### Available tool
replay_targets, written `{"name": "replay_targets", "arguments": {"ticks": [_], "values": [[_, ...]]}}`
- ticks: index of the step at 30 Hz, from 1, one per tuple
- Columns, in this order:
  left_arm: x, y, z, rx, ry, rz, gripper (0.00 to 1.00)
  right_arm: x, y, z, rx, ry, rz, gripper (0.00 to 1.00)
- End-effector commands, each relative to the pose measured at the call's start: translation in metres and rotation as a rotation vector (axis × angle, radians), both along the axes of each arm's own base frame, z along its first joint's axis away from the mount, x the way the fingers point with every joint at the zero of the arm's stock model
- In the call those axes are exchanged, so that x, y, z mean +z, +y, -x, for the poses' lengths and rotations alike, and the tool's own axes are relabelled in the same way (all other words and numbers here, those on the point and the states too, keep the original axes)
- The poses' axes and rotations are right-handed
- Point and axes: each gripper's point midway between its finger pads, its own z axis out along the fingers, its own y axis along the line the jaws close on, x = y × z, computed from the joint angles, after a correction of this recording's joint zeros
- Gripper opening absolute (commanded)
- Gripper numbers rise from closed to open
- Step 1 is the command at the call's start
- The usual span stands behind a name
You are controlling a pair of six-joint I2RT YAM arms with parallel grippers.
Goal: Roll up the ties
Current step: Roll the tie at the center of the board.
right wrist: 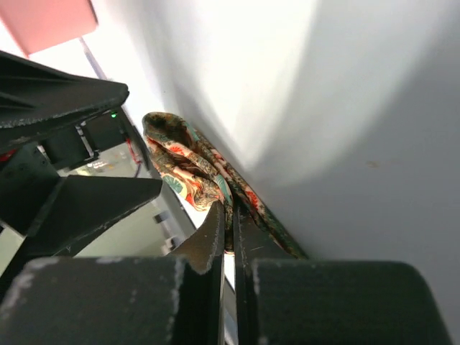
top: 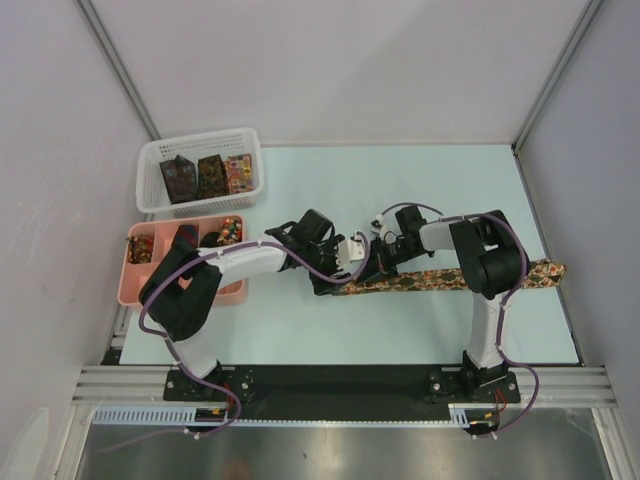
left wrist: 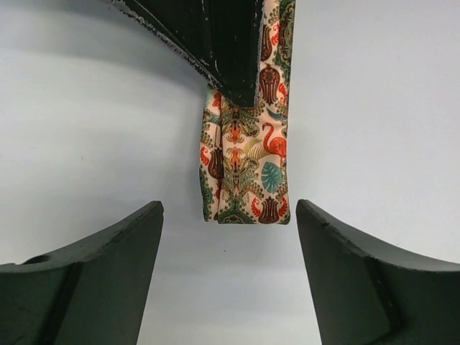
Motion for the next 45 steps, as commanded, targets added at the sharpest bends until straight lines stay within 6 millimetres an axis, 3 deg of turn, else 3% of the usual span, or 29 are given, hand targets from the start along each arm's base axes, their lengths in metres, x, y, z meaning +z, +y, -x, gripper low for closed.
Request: {"name": "replay_targets", "arguments": {"ticks": [1, 7, 11, 15, 18, 21, 22, 25, 29, 31, 39, 42, 43, 45], "values": [[0.006, -0.008, -0.004, -0.056, -0.049, 0.000, 0.81, -0.014, -0.008, -0.008, -0.007, -0.012, 0.052, 0.00], [0.005, -0.022, 0.001, -0.102, -0.072, -0.009, 0.84, -0.022, -0.011, -0.003, -0.003, 0.018, 0.079, 0.00], [0.000, -0.035, -0.003, -0.109, -0.100, -0.027, 0.88, -0.009, -0.005, -0.003, 0.014, -0.005, 0.037, 0.00], [-0.018, -0.036, -0.009, -0.099, -0.094, -0.090, 0.87, 0.000, -0.001, -0.004, 0.027, -0.025, 0.013, 0.00], [-0.029, -0.033, -0.008, -0.098, -0.077, -0.121, 0.81, 0.004, -0.001, -0.003, 0.035, -0.021, -0.004, 0.00], [-0.032, -0.030, -0.001, -0.120, -0.057, -0.136, 0.62, 0.010, -0.001, -0.005, 0.039, -0.021, -0.020, 0.05], [-0.031, -0.030, 0.002, -0.124, -0.049, -0.130, 0.53, 0.012, -0.001, -0.005, 0.039, -0.013, -0.021, 0.10], [-0.028, -0.026, 0.005, -0.127, -0.049, -0.131, 0.42, 0.020, -0.002, -0.010, 0.035, -0.022, -0.022, 0.24], [-0.028, -0.024, 0.008, -0.122, -0.034, -0.139, 0.39, 0.028, -0.007, -0.012, 0.023, -0.024, -0.019, 0.41], [-0.028, -0.023, 0.008, -0.116, -0.033, -0.143, 0.38, 0.029, -0.009, -0.008, 0.025, -0.014, -0.013, 0.42], [-0.028, -0.023, 0.009, -0.113, -0.024, -0.144, 0.36, 0.026, -0.008, 0.002, 0.056, 0.015, -0.023, 0.40], [-0.028, -0.022, 0.009, -0.111, -0.023, -0.146, 0.37, 0.017, -0.006, 0.001, 0.065, 0.012, 0.010, 0.30], [-0.028, -0.022, 0.008, -0.110, -0.026, -0.147, 0.39, 0.009, -0.008, -0.001, 0.060, 0.006, 0.041, 0.18], [-0.023, -0.019, 0.007, -0.096, -0.027, -0.137, 0.45, 0.004, -0.010, -0.003, 0.054, 0.002, 0.070, 0.07]]}}
